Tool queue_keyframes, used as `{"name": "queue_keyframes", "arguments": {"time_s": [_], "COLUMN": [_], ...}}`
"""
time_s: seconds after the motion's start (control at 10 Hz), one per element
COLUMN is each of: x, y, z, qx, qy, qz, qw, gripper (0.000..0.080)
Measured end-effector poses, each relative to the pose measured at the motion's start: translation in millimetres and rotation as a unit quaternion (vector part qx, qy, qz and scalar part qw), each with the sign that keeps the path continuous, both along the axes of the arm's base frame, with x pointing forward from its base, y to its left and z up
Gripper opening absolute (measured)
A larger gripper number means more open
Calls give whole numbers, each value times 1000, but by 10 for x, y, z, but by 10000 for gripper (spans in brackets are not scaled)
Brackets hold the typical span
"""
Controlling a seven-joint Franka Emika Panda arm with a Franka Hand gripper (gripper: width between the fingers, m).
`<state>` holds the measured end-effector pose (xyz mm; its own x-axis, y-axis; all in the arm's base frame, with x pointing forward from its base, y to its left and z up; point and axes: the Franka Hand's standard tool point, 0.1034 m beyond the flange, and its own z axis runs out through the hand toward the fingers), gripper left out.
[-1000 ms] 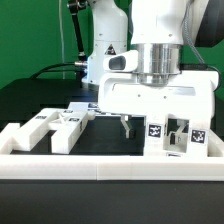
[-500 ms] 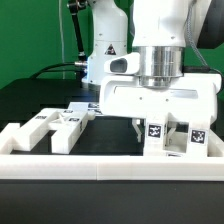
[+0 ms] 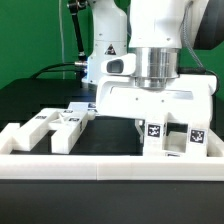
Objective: Assemble chair
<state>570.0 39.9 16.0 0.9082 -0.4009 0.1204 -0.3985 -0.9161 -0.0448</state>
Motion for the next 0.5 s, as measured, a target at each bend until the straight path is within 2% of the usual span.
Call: {"name": "queue_keyframes", "arguments": {"time_s": [0.2,0.5], "x": [-20,4], "y": [-140,-174], "z": [215,416], "qx": [8,19], "qy": [4,2], "qz": [9,2], "qw": [1000,1000], "gripper": [35,35]}}
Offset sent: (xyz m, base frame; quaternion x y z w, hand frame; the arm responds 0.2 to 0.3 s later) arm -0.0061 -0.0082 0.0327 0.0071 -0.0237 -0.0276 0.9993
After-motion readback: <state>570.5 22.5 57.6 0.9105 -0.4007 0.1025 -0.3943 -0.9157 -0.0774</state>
